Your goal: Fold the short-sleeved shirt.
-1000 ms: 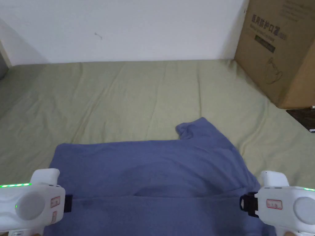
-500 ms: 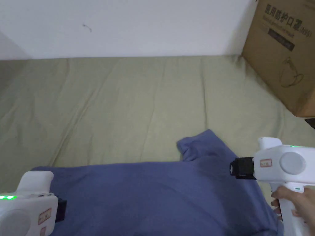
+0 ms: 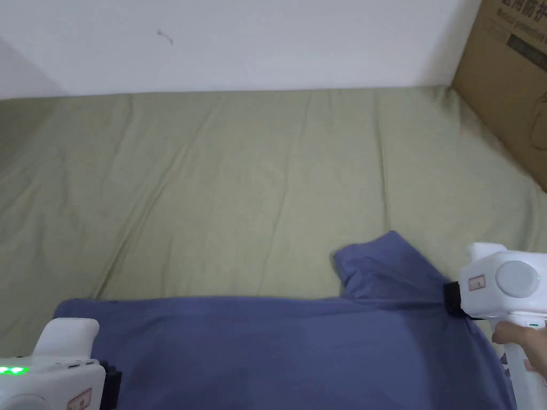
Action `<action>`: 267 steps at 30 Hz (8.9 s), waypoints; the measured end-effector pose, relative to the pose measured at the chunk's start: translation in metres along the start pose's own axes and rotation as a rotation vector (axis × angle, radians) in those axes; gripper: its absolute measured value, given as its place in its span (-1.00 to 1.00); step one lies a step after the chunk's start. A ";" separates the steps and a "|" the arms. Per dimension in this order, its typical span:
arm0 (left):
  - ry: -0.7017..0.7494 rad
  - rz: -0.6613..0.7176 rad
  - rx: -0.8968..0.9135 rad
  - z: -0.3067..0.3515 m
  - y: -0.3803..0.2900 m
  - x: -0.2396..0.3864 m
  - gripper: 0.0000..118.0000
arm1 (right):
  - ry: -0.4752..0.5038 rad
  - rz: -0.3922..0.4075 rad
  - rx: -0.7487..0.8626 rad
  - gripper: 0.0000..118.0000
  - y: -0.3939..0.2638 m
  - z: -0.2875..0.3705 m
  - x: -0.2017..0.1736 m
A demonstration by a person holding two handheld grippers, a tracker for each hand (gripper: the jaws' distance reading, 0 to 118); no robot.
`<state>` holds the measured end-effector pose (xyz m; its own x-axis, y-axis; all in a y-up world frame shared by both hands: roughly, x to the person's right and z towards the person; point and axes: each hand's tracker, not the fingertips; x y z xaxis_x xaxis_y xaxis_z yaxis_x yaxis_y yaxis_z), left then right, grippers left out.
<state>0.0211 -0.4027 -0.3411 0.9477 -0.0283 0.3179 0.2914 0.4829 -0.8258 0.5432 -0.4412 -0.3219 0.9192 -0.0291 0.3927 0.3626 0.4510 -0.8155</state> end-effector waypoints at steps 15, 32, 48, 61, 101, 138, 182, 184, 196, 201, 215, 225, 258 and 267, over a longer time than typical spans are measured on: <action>0.016 0.190 -0.073 -0.087 0.106 -0.090 0.86 | 0.003 0.022 -0.025 -0.98 -0.003 0.008 -0.011; -0.006 0.054 -0.120 -0.044 0.093 -0.072 -0.95 | 0.095 0.040 0.044 -0.98 0.002 0.059 0.004; -0.063 0.090 0.051 0.121 -0.043 -0.096 -0.95 | 0.224 -0.026 0.020 -0.98 -0.151 0.208 0.044; 0.095 0.075 -0.119 0.102 -0.138 -0.081 0.77 | 0.045 0.151 -0.053 0.41 -0.257 0.177 0.031; -0.150 0.660 -0.085 0.040 -0.150 -0.140 0.33 | 0.316 0.080 -0.027 -1.00 -0.220 0.148 -0.124; -0.554 -0.097 -0.021 0.100 -0.057 0.180 0.71 | 0.287 -0.269 0.084 -1.00 -0.243 0.181 0.026; -0.794 0.433 -0.119 0.022 -0.126 -0.014 0.98 | 0.204 -0.099 0.141 -1.00 -0.220 0.210 -0.042; -0.791 0.499 -0.143 0.008 -0.130 -0.015 0.98 | 0.211 -0.080 0.142 -1.00 -0.217 0.212 -0.054; -1.005 0.588 -0.210 -0.044 -0.146 -0.001 -0.74 | 0.206 -0.012 0.096 -1.00 -0.211 0.208 -0.092; -0.907 0.486 -0.227 -0.030 -0.132 -0.014 -0.82 | 0.198 -0.008 0.100 -1.00 -0.207 0.205 -0.096; -0.465 0.511 -0.096 0.053 -0.127 -0.164 -0.82 | 0.211 -0.080 0.084 -1.00 -0.218 0.192 -0.061; -0.430 0.342 -0.039 0.121 -0.083 -0.062 -0.82 | 0.190 -0.135 0.084 -1.00 -0.227 0.197 -0.042; -0.575 0.080 -0.243 0.008 -0.077 0.155 -0.95 | 0.211 -0.241 0.046 -1.00 -0.258 0.183 0.004; -0.665 -0.034 -0.260 0.023 -0.089 0.208 -0.96 | 0.202 -0.275 0.043 -1.00 -0.261 0.181 0.013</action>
<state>0.1892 -0.4320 -0.1909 0.6818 0.5399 0.4937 0.4192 0.2648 -0.8684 0.4332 -0.3974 -0.0269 0.8015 -0.3292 0.4993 0.5981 0.4389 -0.6706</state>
